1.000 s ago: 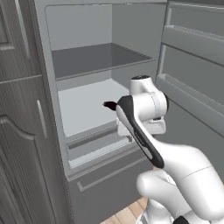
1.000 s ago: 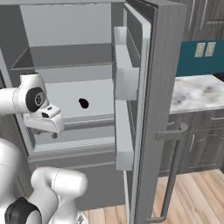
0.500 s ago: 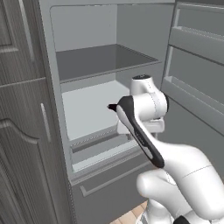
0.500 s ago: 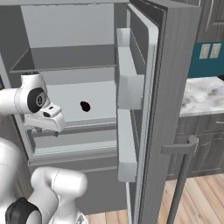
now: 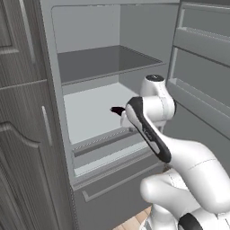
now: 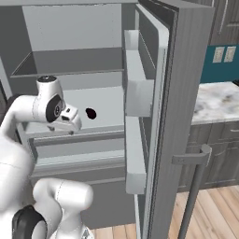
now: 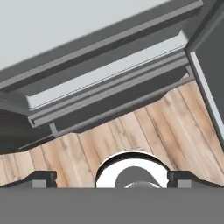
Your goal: Place the cold items (avocado and eggplant) from the fridge in one tupperware on the dining counter. Place the warm items (kebab skewer and hot dog) in the stove area in another tupperware.
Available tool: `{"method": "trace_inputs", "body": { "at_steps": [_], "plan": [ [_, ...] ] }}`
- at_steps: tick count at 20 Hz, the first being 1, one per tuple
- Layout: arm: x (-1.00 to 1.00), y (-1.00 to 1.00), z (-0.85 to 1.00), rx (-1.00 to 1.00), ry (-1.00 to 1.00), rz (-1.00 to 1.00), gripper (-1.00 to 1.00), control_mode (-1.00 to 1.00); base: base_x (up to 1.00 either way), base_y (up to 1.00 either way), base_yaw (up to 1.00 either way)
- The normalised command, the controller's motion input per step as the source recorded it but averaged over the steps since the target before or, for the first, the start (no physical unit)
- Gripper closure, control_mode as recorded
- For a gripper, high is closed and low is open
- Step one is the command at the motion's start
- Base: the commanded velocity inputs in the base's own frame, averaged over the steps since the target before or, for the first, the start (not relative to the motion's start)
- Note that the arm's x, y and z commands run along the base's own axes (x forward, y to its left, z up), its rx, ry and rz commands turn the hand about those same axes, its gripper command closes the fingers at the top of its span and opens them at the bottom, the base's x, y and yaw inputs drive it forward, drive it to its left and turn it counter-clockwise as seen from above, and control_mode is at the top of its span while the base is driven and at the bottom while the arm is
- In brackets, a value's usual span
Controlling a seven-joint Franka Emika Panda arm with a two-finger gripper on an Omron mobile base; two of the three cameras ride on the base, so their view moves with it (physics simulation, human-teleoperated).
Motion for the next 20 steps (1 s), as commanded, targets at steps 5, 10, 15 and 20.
{"method": "trace_inputs", "body": {
  "at_steps": [5, 10, 15, 20],
  "plan": [
    [0.98, -0.02, 0.03, 0.01, -0.23, 0.1, -1.0, -1.0, 0.0, 0.0, 0.0],
    [0.97, -0.03, 0.07, 0.01, -0.2, 0.11, -1.0, -1.0, 0.0, 0.0, 0.0],
    [0.8, -0.13, 0.03, -0.06, -0.05, 0.11, -1.0, -1.0, 0.0, 0.0, 0.0],
    [0.41, -0.09, -0.01, -0.1, 0.11, 0.0, -1.0, -1.0, 0.0, 0.0, 0.0]
  ]
}}
